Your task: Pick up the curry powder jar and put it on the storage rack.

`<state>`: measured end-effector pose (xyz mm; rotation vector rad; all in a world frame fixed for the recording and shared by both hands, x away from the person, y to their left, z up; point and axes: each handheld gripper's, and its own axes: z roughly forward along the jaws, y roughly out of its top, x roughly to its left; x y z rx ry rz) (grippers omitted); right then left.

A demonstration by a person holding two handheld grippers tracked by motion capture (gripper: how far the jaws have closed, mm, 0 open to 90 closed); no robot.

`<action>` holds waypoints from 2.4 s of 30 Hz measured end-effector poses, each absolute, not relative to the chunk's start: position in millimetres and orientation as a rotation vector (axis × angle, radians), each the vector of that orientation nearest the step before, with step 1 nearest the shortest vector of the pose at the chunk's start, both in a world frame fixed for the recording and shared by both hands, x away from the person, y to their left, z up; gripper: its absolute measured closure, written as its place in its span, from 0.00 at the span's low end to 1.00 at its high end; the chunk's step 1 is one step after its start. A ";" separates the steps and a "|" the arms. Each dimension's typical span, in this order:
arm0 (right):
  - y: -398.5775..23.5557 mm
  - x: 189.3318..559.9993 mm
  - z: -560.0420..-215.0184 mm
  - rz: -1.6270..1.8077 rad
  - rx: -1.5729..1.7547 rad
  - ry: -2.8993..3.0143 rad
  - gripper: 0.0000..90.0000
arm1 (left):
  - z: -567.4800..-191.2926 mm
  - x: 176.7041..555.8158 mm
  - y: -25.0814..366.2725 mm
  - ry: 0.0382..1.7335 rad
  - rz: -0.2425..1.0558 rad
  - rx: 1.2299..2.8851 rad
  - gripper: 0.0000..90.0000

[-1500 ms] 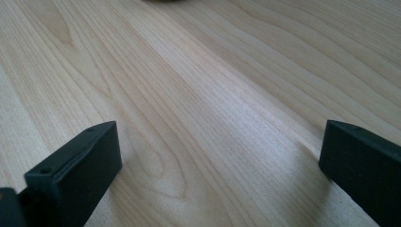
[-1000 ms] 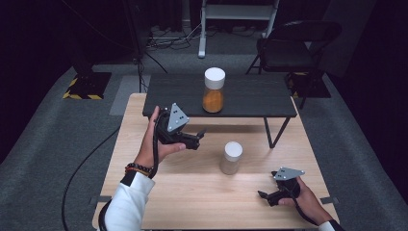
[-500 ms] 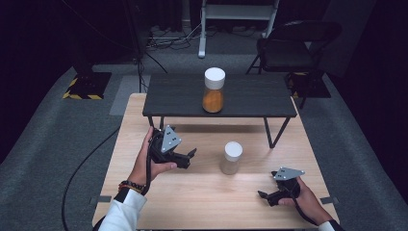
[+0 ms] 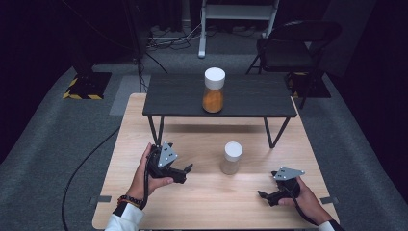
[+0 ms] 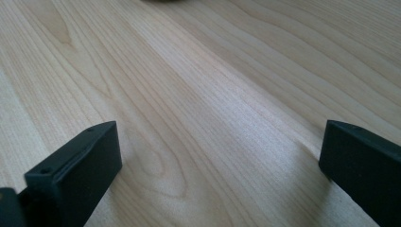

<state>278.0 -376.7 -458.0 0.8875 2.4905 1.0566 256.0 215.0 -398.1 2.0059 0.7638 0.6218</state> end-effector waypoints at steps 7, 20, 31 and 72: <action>-376.8 278.0 -458.1 1.057 0.887 2.490 0.00 | -417.3 252.8 216.7 0.795 0.577 2.038 0.01; -376.5 277.6 -458.0 1.055 0.890 2.489 0.00 | -437.2 253.5 219.0 0.834 0.509 2.103 0.01; -376.7 277.9 -458.0 1.056 0.888 2.490 0.00 | -447.3 259.8 214.1 0.860 0.506 2.191 0.01; -375.9 278.7 -458.1 1.056 0.886 2.490 0.00 | -455.7 274.5 225.0 0.973 0.422 2.199 0.01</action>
